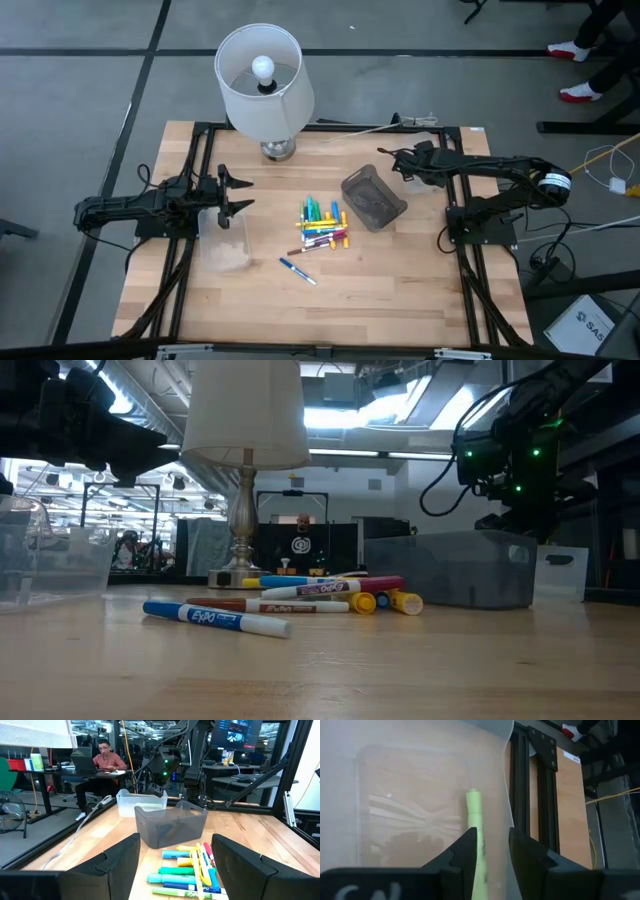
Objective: Pick & Place Markers
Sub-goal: Put the blue marker pen into the black bin
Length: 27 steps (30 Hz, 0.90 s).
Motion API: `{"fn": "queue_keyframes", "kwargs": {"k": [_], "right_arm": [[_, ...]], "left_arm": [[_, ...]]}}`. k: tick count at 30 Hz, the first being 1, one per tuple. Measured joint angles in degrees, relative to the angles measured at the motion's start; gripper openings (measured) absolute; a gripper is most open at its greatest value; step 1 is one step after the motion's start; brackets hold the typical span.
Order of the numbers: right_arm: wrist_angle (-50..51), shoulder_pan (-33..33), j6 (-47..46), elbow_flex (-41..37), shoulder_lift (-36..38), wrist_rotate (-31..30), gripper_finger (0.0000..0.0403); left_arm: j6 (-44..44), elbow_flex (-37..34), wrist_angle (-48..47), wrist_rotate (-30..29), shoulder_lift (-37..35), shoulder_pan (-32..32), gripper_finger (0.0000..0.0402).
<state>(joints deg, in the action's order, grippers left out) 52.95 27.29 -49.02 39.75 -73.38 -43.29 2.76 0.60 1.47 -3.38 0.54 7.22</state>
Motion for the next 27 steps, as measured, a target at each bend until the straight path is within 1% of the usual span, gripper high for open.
{"fn": "queue_keyframes", "kwargs": {"k": [11, 17, 24, 27], "right_arm": [[0.1, 0.0, 1.5, 0.5, 0.0, 0.2, 0.0114], [0.0, -0.1, 4.4, 5.3, 0.0, 0.7, 0.0114], [0.0, -0.4, 7.8, 11.4, 0.0, 4.3, 0.0114], [0.0, -1.3, 8.0, 13.0, 0.0, 4.5, 0.0114]], "left_arm": [[0.0, 0.0, 0.0, 0.0, 0.0, 0.0, 0.0242], [0.0, 0.0, 0.0, 0.0, 0.0, 0.0, 0.0242], [0.0, 0.0, 0.0, 0.0, 0.0, 0.0, 0.0242], [0.0, 0.0, 0.0, 0.0, 0.0, 0.0, 0.0242]]}}
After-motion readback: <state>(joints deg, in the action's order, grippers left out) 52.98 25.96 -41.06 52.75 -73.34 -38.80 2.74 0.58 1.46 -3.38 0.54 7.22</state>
